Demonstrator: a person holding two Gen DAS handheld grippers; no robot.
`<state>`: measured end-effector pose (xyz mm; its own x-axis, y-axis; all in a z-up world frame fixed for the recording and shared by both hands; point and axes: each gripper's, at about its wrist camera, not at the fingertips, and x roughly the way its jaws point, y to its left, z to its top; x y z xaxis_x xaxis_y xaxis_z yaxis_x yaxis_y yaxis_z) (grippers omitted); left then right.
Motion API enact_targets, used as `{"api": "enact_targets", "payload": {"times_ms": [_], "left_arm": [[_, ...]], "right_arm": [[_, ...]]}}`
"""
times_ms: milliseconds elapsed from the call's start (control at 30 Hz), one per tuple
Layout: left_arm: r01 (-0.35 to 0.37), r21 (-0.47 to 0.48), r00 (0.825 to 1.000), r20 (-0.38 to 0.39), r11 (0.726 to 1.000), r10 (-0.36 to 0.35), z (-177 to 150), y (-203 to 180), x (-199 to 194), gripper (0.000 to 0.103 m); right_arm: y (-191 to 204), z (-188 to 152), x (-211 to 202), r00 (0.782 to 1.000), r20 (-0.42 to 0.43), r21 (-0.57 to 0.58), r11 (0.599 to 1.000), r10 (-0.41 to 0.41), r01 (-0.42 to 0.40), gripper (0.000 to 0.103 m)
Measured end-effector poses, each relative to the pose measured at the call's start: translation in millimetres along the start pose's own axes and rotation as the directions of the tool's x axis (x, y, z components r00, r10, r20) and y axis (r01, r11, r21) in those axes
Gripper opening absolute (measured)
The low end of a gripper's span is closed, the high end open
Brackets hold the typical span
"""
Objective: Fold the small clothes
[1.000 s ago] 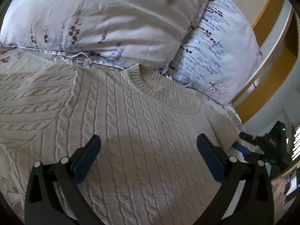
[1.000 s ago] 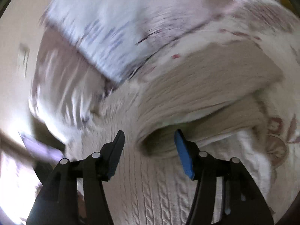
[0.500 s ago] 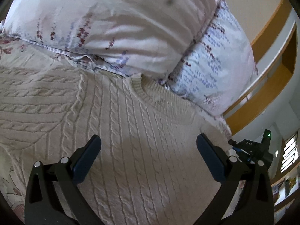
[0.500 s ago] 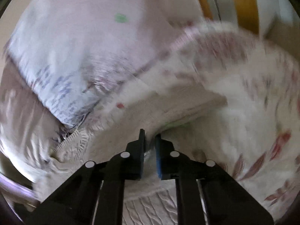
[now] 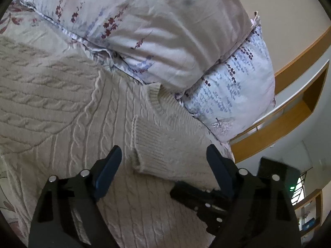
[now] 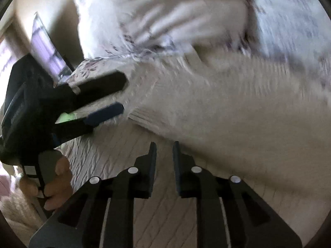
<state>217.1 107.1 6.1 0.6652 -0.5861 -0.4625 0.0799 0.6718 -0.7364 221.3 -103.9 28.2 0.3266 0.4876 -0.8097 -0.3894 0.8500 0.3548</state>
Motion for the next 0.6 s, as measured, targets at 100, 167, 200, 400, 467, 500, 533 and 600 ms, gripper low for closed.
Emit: {"api": "enact_targets", "payload": {"times_ms": [100,167,200,400,467,500,533,600], "left_arm": [[0.000,0.008,1.000,-0.018,1.000,0.000,-2,-1,3,0.078],[-0.008,0.005,0.999,-0.040,1.000,0.009,-4,-1,7,0.072],[-0.009,-0.005,0.999,-0.048,1.000,0.008,-5,0,8,0.068],[-0.053,-0.093,0.988,-0.151,0.994,0.039,-9,0,13,0.053],[-0.069,-0.112,0.980,-0.195,0.991,0.046,-11,-1,20,0.045],[-0.080,-0.110,0.978,-0.201,0.991,0.057,-11,-1,22,0.040],[-0.102,-0.110,0.976,-0.204,0.989,0.078,-11,-1,25,0.037],[-0.119,-0.130,0.975,-0.202,0.984,0.092,-9,3,31,0.027]], "right_arm": [[-35,-13,-26,0.998,0.039,0.182,0.981,0.059,-0.065,0.042],[-69,-30,-53,0.991,0.108,0.334,0.936,0.077,-0.109,0.045],[-85,-39,-65,0.987,0.141,0.405,0.905,0.081,-0.132,0.045],[-177,-92,-113,0.962,0.267,0.738,0.654,-0.057,-0.166,0.045],[-197,-103,-115,0.949,0.298,0.793,0.580,-0.104,-0.186,0.044],[-206,-106,-117,0.941,0.318,0.805,0.557,-0.118,-0.203,0.043],[-212,-108,-119,0.933,0.328,0.817,0.541,-0.149,-0.201,0.041],[-216,-106,-119,0.922,0.337,0.824,0.534,-0.190,-0.191,0.040]]}}
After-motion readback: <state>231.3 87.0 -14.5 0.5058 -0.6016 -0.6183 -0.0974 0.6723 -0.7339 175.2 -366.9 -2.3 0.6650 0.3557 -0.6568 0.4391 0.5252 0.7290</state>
